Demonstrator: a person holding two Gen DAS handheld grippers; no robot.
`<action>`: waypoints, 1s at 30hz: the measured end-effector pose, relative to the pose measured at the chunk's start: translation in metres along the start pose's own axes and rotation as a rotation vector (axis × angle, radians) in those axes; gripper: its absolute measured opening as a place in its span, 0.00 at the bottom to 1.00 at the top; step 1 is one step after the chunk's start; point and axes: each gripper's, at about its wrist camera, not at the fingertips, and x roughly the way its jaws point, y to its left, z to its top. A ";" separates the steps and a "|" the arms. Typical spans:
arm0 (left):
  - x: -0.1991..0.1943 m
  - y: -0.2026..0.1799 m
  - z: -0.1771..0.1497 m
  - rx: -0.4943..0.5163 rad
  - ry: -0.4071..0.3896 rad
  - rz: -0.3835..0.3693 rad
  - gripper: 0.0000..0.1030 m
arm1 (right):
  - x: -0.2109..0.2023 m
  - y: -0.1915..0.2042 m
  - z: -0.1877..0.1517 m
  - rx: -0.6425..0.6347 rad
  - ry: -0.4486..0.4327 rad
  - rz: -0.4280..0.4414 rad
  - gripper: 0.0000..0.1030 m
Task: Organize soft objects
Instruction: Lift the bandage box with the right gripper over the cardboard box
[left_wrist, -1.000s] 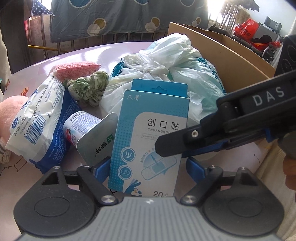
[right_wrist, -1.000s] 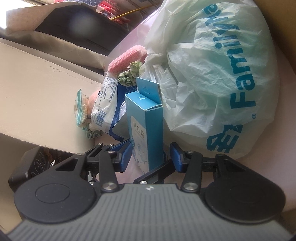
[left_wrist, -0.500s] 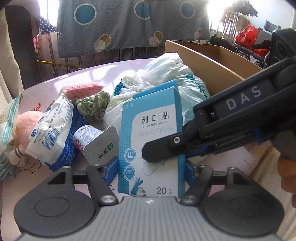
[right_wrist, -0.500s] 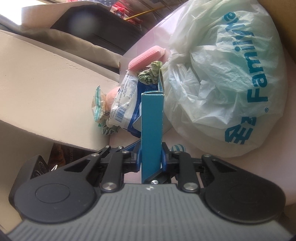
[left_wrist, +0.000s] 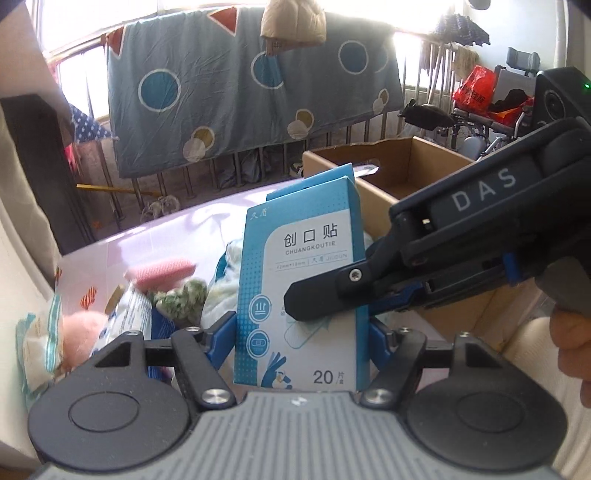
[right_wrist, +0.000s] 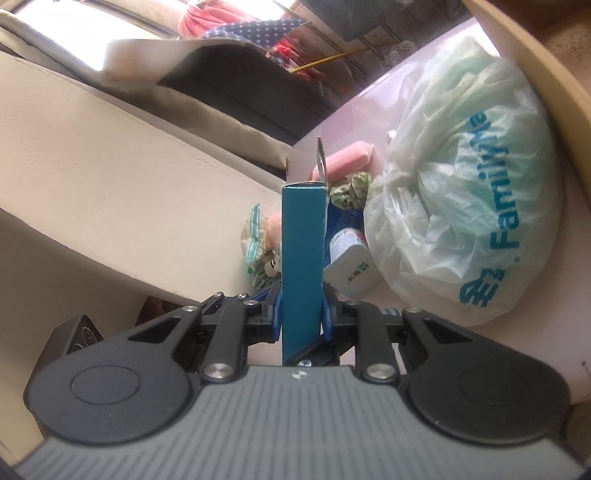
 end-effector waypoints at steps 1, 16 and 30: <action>0.001 -0.007 0.014 0.016 -0.019 -0.010 0.70 | -0.010 0.000 0.008 -0.003 -0.017 0.004 0.18; 0.085 -0.055 0.102 -0.004 -0.007 -0.049 0.92 | -0.156 -0.079 0.166 0.033 -0.210 -0.082 0.18; 0.078 0.030 0.066 -0.155 0.061 0.106 0.92 | -0.014 -0.224 0.256 0.011 0.219 -0.401 0.27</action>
